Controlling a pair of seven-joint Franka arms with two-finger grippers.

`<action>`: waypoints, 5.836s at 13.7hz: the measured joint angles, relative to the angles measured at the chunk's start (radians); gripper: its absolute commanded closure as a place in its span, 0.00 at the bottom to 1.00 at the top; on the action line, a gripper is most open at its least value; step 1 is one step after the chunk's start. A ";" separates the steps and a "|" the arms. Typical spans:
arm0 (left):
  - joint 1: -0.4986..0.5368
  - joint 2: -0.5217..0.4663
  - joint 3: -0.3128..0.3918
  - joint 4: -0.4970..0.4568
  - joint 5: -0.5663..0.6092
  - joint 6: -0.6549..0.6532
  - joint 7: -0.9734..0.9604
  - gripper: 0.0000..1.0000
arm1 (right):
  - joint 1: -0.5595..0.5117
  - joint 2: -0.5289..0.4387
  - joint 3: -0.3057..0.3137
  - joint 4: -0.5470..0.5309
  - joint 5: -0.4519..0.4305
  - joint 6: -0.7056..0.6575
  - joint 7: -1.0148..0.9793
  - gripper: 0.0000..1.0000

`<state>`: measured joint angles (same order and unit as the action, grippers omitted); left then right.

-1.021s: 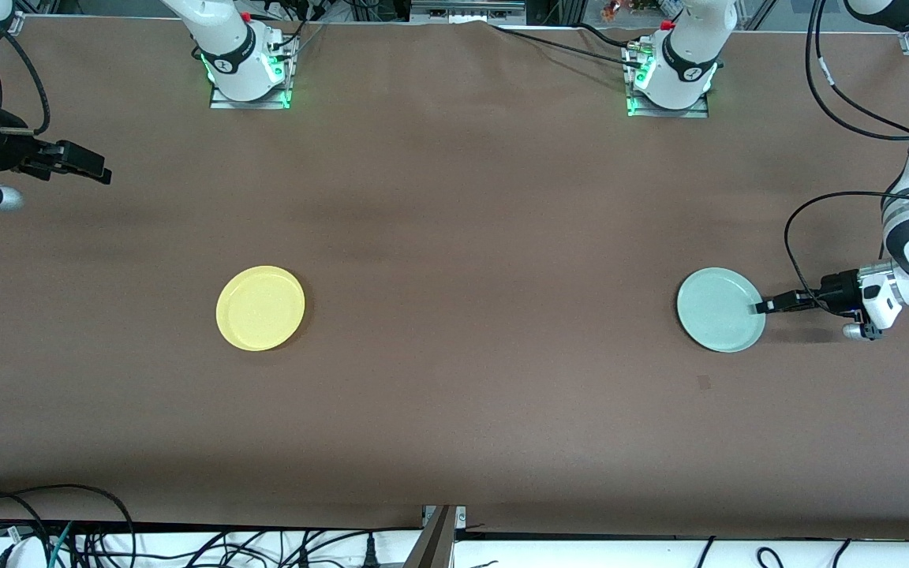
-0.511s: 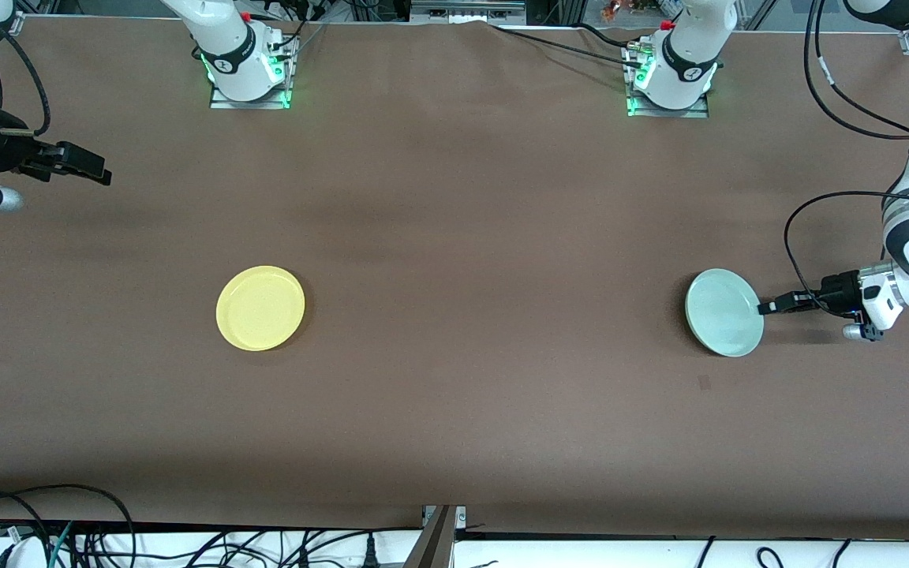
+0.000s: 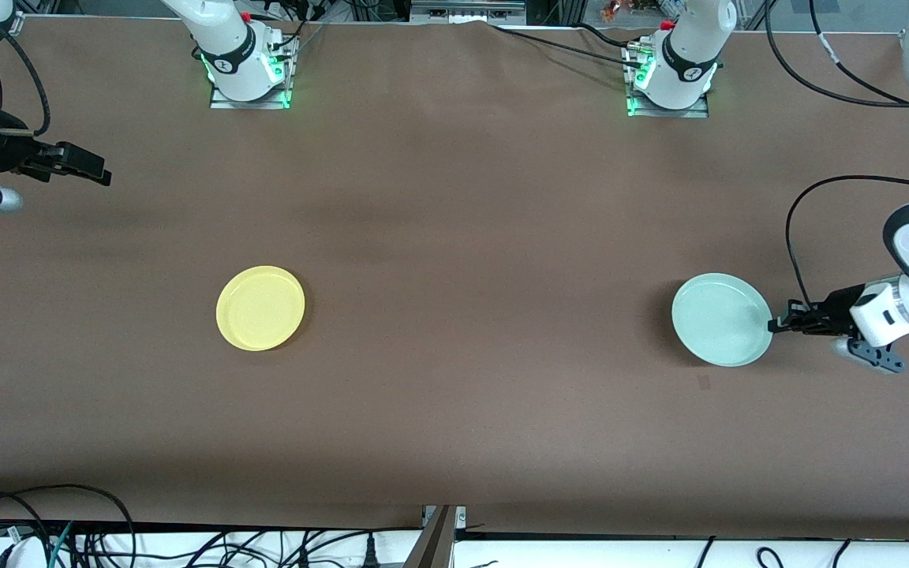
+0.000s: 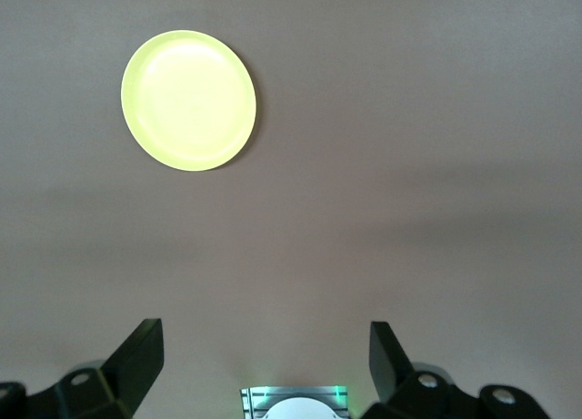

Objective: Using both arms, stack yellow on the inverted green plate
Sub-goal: 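Lift the green plate with the left gripper and flip it over, then lower the inverted green plate with the left gripper while the right gripper approaches yellow, then release the green plate and withdraw the left gripper while the right gripper grasps yellow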

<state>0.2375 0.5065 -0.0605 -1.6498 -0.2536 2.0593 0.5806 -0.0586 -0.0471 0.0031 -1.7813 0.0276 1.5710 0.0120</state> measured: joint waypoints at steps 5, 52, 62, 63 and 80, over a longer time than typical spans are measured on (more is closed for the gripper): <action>-0.265 -0.078 -0.008 0.050 0.402 0.006 -0.369 1.00 | 0.000 0.000 0.000 0.000 0.000 0.002 0.000 0.00; -0.937 0.305 0.023 0.503 0.501 -0.096 -1.422 0.00 | 0.010 0.279 0.036 -0.327 0.000 0.654 -0.021 0.00; -0.564 0.267 0.023 0.570 0.386 -0.118 -1.245 0.00 | 0.018 0.508 0.042 -0.323 0.000 0.998 -0.026 0.00; -0.540 0.258 0.022 0.570 0.373 -0.145 -1.208 0.00 | 0.023 0.512 0.042 -0.322 0.000 1.003 -0.026 0.00; -0.207 -0.093 0.022 0.566 0.259 -0.631 -0.782 0.00 | 0.061 0.542 0.044 -0.297 0.004 1.037 0.039 1.00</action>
<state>0.0302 0.4138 -0.0383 -1.0838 0.0058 1.4282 -0.2012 0.0028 0.4951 0.0470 -2.0779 0.0312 2.6077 0.0508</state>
